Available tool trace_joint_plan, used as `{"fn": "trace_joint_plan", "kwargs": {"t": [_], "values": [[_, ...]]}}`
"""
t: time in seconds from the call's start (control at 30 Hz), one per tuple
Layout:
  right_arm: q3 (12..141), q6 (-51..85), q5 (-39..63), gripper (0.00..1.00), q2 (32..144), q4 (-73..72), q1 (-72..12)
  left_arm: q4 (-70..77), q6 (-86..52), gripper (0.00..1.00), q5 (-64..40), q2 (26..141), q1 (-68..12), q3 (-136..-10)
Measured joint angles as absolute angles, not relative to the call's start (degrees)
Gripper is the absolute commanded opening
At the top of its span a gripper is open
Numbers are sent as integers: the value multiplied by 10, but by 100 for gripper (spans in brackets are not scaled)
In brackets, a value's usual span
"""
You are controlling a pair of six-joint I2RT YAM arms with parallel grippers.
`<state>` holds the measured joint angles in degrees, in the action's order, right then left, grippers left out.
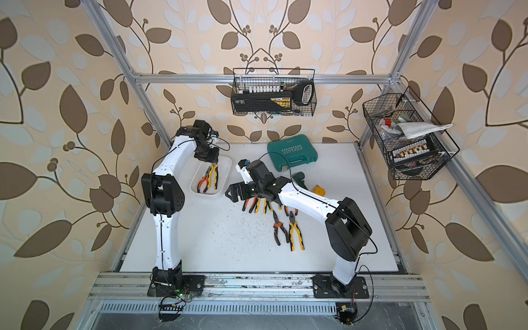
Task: Take the pliers out of the storage box
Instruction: Pick up the pliers from the storage box, then place the pliers at the center of the board.
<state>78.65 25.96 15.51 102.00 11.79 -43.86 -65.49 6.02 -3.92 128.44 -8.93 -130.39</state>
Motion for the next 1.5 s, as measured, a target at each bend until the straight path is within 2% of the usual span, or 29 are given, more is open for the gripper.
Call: {"fn": "trace_joint_plan", "kwargs": {"t": [0.57, 0.9, 1.2, 1.33, 1.5], "values": [[815, 285, 176, 100, 1058, 85, -430, -723, 90, 0, -95, 1272, -89, -1355], [877, 311, 183, 99, 1099, 51, -413, -754, 92, 0, -132, 1219, -89, -1355], [964, 314, 182, 99, 1159, 46, -408, -774, 83, 0, -211, 1177, -89, -1355], [1021, 306, 180, 94, 1195, 51, -407, -783, 72, 0, -248, 1171, -89, -1347], [1067, 298, 178, 78, 1217, 65, -407, -785, 62, 0, -280, 1169, -90, -1337]]}}
